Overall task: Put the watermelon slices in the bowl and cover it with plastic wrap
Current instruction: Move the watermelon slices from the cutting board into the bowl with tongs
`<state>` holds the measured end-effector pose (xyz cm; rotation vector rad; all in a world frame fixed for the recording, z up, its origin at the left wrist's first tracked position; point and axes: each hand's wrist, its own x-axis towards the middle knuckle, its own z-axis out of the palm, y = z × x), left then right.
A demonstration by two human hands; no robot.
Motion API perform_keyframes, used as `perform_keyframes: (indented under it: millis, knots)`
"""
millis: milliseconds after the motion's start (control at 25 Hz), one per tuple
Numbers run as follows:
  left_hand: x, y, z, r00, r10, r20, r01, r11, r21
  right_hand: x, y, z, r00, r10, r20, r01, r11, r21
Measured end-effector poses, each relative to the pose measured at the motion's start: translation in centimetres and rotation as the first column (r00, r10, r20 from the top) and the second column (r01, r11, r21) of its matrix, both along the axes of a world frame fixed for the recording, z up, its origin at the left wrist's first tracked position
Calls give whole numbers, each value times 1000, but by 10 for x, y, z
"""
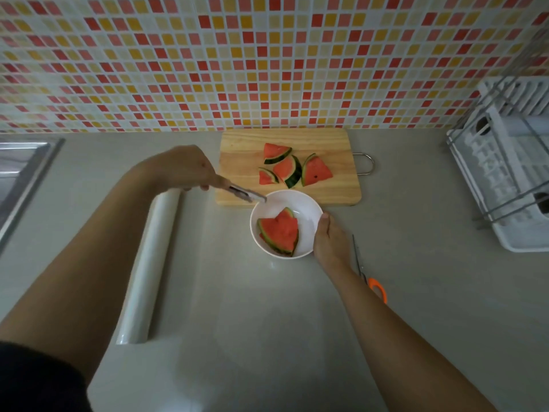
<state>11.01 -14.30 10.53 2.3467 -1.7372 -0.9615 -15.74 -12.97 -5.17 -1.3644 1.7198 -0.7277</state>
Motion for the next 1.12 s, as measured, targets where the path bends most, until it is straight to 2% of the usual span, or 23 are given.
perform_keyframes:
  millis: [160,200,320,480,800,1000,1120]
  knots:
    - [6,-15,-28,939,325,-111,-337,935,-108,-1,0,3,1000,19,9,-19,1000,-13]
    - [4,-16,-43,943,328,-65,-334,930,-155,-2,0,2,1000,21,6,-21,1000,-16]
    - [0,-7,-86,988,129,84,-98,947,-307,-2,-1,0,999,31,-14,-31,999,-12]
    - [0,0,-122,996,36,85,11,867,-498,-3,-2,-2,999,40,-23,-40,999,-13]
    - [3,-6,-133,999,26,35,-3,844,-537,-2,-2,-2,998,45,-37,-46,999,-25]
    - [2,2,-128,985,117,-126,-167,832,-530,-3,-1,0,998,43,-38,-44,999,-27]
    - [1,4,-126,970,186,-159,-242,824,-512,-2,-1,0,998,44,-38,-45,999,-22]
